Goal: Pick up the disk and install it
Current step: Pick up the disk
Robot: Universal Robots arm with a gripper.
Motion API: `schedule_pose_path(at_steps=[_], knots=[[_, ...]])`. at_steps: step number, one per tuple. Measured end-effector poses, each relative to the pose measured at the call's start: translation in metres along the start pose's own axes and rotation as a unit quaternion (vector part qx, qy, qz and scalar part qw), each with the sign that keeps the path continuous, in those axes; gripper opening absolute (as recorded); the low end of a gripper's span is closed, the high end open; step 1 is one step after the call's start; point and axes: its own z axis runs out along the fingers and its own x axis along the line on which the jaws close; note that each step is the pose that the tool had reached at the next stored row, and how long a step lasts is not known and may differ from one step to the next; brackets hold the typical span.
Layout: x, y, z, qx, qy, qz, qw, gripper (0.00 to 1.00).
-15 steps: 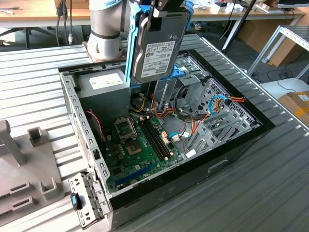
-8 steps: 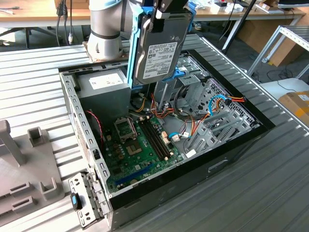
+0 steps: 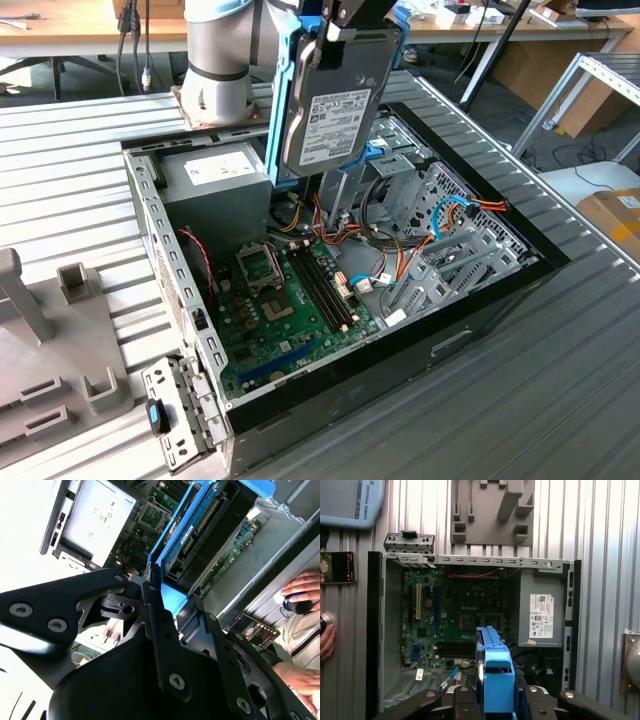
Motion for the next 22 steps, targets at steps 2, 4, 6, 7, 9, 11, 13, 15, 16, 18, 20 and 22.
schedule_pose_path(at_steps=[2,4,6,7,9,11,13,15,16,18,20,22], knots=[[0.0014,-0.0006,0.0,0.0,0.0,0.0,1.0,0.37],[0.0031,-0.0012,-0.0001,0.0,0.0,0.0,1.0,0.37],[0.005,-0.0021,-0.0001,0.0,0.0,0.0,1.0,0.37],[0.0058,-0.0025,-0.0002,0.0,0.0,0.0,1.0,0.37],[0.0062,-0.0028,-0.0002,0.0,0.0,0.0,1.0,0.37],[0.0071,-0.0031,-0.0002,0.0,0.0,0.0,1.0,0.37],[0.0075,-0.0033,-0.0002,0.0,0.0,0.0,1.0,0.37],[0.008,-0.0035,-0.0002,0.0,0.0,0.0,1.0,0.37],[0.0085,-0.0037,-0.0002,0.0,0.0,0.0,1.0,0.37],[0.0095,-0.0041,-0.0002,0.0,0.0,0.0,1.0,0.37],[0.0108,-0.0046,-0.0002,0.0,0.0,0.0,1.0,0.37],[0.0126,-0.0054,-0.0002,0.0,0.0,0.0,1.0,0.37]])
